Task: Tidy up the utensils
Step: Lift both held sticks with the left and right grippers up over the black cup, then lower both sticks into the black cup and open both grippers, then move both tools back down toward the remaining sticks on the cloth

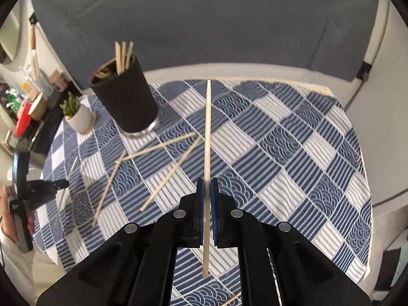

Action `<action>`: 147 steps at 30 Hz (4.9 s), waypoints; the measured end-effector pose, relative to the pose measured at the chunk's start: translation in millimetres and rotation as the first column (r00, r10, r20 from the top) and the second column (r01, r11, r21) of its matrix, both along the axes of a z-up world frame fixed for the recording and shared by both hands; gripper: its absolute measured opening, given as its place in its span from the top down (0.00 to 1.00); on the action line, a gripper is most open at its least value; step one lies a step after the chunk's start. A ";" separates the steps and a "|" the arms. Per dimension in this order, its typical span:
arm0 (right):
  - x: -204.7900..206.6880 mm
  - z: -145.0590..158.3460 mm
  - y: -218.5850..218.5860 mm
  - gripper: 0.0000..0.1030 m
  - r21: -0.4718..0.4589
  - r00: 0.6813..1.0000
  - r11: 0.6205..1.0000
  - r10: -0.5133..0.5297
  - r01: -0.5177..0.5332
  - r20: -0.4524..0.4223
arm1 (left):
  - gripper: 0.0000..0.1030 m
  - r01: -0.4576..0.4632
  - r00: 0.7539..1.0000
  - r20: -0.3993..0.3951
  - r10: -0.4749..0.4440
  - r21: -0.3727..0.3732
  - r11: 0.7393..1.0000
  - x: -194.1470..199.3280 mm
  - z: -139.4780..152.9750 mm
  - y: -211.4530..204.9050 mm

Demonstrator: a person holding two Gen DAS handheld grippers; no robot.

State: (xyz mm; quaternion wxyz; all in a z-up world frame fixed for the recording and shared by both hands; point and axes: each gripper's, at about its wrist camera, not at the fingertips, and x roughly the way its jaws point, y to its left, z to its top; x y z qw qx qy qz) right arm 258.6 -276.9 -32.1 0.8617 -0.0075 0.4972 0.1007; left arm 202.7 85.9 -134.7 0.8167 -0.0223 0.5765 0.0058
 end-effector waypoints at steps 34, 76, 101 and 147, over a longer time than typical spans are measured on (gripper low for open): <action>100.7 84.1 149.4 0.95 0.208 0.927 0.975 0.000 -0.084 0.374 | 0.95 0.468 0.826 0.473 -0.306 -0.274 0.840 190.5 173.6 -20.5; 130.8 0.5 153.4 0.91 0.230 0.945 0.971 -0.138 0.070 0.295 | 0.84 0.617 0.720 0.580 -0.381 -0.284 0.734 222.2 113.3 -39.5; 24.8 9.1 55.8 0.18 -0.001 0.919 0.927 -0.372 0.376 0.132 | 0.06 0.479 0.840 0.441 -0.317 -0.328 0.814 163.8 86.9 -11.5; -124.7 -160.8 -65.6 0.18 -0.137 0.665 0.727 -0.676 0.673 -0.316 | 0.06 0.550 0.835 0.059 -0.547 -0.099 0.829 86.8 -46.2 -84.4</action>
